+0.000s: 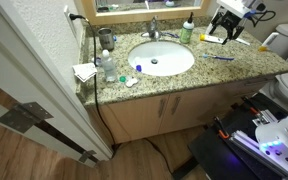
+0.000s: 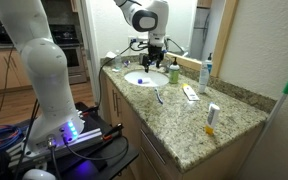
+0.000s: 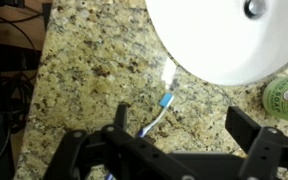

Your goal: Open the tap

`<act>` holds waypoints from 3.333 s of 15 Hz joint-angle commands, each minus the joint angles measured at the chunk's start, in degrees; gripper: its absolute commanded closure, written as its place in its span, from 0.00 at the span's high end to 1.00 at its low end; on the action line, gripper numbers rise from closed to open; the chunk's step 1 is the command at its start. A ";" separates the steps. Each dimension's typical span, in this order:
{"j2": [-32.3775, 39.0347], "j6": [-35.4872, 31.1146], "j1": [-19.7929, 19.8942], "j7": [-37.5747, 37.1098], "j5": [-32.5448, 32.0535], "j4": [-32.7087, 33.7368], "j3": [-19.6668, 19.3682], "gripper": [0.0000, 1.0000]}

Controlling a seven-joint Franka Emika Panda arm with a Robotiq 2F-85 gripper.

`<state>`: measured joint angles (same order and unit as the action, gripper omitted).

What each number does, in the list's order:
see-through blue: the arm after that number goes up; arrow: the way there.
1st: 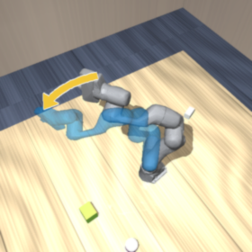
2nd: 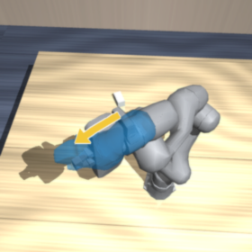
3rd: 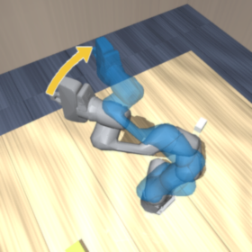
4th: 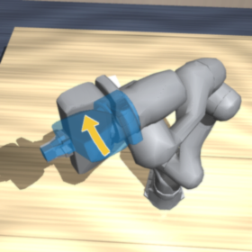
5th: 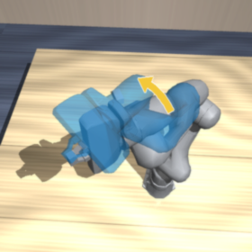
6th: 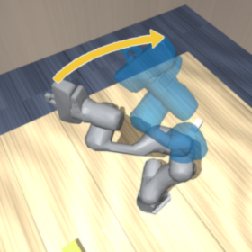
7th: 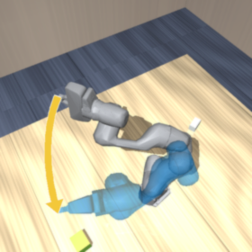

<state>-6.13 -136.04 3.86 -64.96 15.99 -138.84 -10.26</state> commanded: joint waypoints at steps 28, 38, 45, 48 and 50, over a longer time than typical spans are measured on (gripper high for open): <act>12.62 -2.46 8.54 -7.76 -3.29 -1.45 -4.76 1.00; 17.19 -4.88 8.91 -8.64 -2.28 -0.87 -5.48 0.67; 17.37 -6.55 8.61 -9.24 -2.81 -0.99 -5.48 0.16; 17.77 -7.49 8.54 -9.39 -2.77 -1.03 -5.47 0.01; 17.58 -7.76 8.57 -9.31 -2.52 -0.94 -5.43 0.00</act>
<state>9.50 -142.05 12.50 -74.06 13.00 -138.78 -15.63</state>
